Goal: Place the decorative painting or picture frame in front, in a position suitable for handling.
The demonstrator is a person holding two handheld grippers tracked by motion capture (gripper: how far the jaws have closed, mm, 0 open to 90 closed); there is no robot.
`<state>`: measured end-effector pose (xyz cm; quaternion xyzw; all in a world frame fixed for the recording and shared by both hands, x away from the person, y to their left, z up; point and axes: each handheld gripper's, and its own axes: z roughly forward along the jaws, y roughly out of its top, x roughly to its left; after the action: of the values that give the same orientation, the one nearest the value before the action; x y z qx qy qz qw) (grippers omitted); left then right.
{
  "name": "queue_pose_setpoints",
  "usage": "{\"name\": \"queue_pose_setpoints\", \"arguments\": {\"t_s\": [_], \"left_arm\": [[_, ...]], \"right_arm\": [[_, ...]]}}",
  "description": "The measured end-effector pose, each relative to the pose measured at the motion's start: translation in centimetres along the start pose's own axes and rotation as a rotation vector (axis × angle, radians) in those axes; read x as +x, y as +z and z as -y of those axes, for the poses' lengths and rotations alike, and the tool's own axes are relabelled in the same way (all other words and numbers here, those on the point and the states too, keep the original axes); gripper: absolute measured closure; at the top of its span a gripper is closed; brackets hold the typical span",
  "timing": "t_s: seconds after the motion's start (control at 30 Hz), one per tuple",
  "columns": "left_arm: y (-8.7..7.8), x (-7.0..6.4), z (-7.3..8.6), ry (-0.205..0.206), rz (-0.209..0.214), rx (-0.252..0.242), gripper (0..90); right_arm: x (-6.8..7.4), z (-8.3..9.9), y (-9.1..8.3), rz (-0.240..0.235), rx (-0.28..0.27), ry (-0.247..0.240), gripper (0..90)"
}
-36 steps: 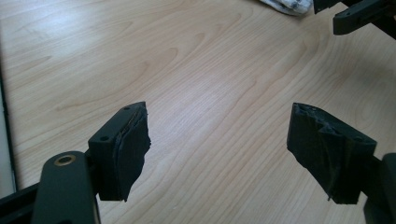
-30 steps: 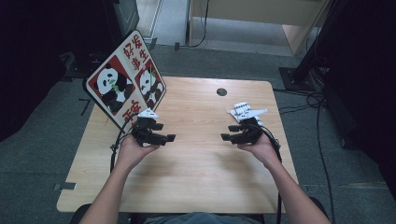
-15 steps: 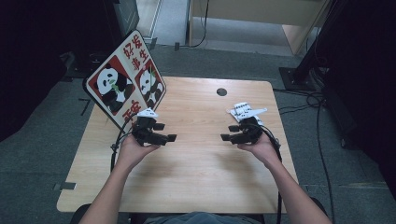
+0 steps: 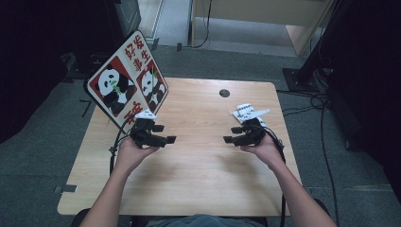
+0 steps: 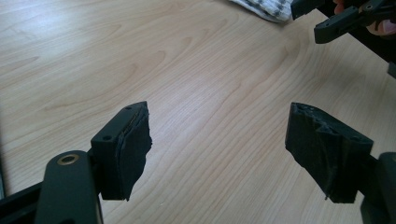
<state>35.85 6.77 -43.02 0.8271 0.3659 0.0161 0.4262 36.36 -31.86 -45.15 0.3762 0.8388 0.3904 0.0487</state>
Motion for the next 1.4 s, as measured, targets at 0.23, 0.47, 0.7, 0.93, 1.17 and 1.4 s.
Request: {"name": "queue_pose_setpoints", "arguments": {"t_s": [0.23, 0.47, 0.7, 0.93, 1.17, 1.4], "left_arm": [[-1.2, 0.3, 0.6, -0.02, -0.007, -0.009, 24.2], [-2.5, 0.2, 1.5, -0.034, -0.039, -0.015, 24.8], [-4.2, 0.5, 2.2, -0.057, -0.064, -0.034, 24.8], [-6.2, 0.8, 3.1, -0.096, -0.085, -0.041, 28.2], [-8.3, 1.5, 4.1, -0.112, -0.115, -0.081, 29.2], [-10.6, 2.6, 5.1, -0.137, -0.162, -0.107, 31.7]], "right_arm": [[0.0, -0.4, 0.2, 0.004, 0.01, -0.01, 39.6], [0.0, -1.0, 1.0, -0.008, 0.029, -0.025, 39.1], [0.1, -1.5, 1.5, -0.023, 0.04, -0.036, 39.0], [0.1, -1.9, 2.2, -0.026, 0.056, -0.045, 39.0], [0.2, -2.3, 2.7, -0.031, 0.066, -0.051, 39.2], [0.3, -2.4, 2.8, -0.025, 0.071, -0.054, 39.5]]}}
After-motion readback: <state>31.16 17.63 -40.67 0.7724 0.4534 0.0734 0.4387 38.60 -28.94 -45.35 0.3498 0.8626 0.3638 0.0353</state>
